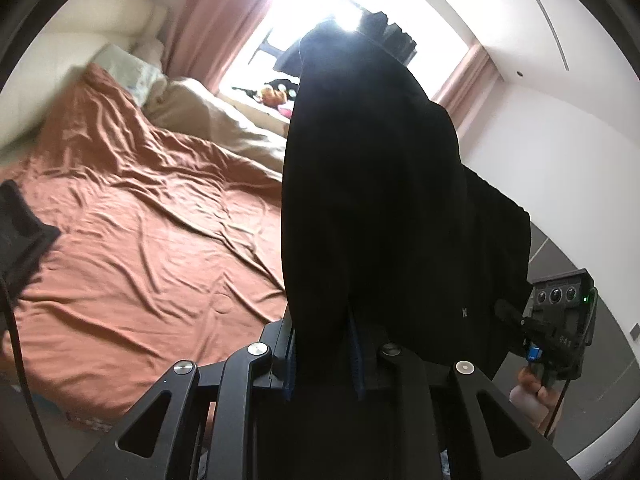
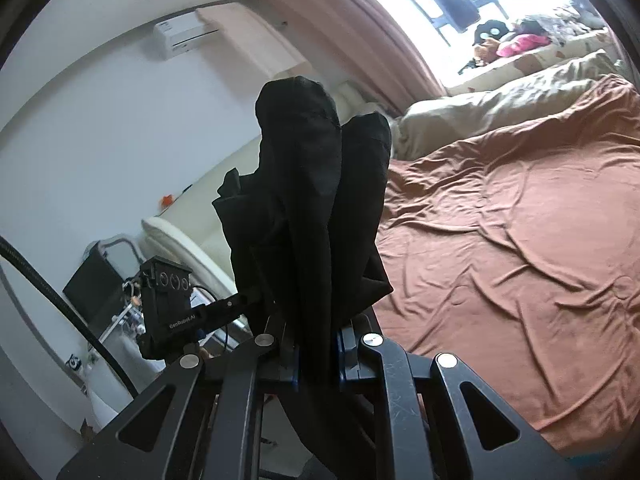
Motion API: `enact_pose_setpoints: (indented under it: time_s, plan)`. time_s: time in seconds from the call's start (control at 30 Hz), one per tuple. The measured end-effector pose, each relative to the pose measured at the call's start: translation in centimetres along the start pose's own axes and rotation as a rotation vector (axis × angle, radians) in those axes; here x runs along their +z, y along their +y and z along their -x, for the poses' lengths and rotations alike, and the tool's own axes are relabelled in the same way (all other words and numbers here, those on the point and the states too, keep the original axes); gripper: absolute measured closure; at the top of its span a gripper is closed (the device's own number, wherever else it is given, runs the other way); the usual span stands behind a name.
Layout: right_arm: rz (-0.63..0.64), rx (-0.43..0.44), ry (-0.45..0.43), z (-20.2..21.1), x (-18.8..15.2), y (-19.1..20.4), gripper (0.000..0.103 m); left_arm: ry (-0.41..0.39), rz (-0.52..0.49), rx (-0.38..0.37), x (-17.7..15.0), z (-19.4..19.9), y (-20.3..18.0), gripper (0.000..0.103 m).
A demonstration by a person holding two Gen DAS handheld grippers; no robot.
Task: Fold large clothes
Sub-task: 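Carry the lifted black trousers with both tools away from the bed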
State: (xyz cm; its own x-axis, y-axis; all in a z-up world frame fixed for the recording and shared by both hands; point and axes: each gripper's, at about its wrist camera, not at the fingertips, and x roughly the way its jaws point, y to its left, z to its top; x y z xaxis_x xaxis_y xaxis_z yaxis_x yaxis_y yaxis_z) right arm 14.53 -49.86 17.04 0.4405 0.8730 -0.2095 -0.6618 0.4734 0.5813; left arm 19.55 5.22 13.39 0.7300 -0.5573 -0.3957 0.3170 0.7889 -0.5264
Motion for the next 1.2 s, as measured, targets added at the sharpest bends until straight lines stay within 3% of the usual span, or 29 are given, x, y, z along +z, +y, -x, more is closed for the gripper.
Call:
enact_pose_setpoints:
  time_s: [0.3, 0.53, 0.63, 1.2]
  plan:
    - [0.065, 0.076, 0.051, -4.7, -0.1, 3.1, 0.093, -0.097, 0.004, 0.073, -0.1, 8.8, 2.8, 0.081]
    - [0.122, 0.149, 0.116, -10.8, 0.4, 5.1, 0.093, -0.164, 0.013, 0.136, 0.7, 14.4, 6.6, 0.081]
    - [0.146, 0.159, 0.143, -13.8, 0.7, 5.6, 0.093, -0.158, -0.015, 0.194, 1.4, 15.5, 8.5, 0.081]
    - [0.149, 0.288, 0.242, -33.3, 1.5, 6.7, 0.093, -0.246, 0.001, 0.349, 5.5, 22.2, 21.3, 0.081]
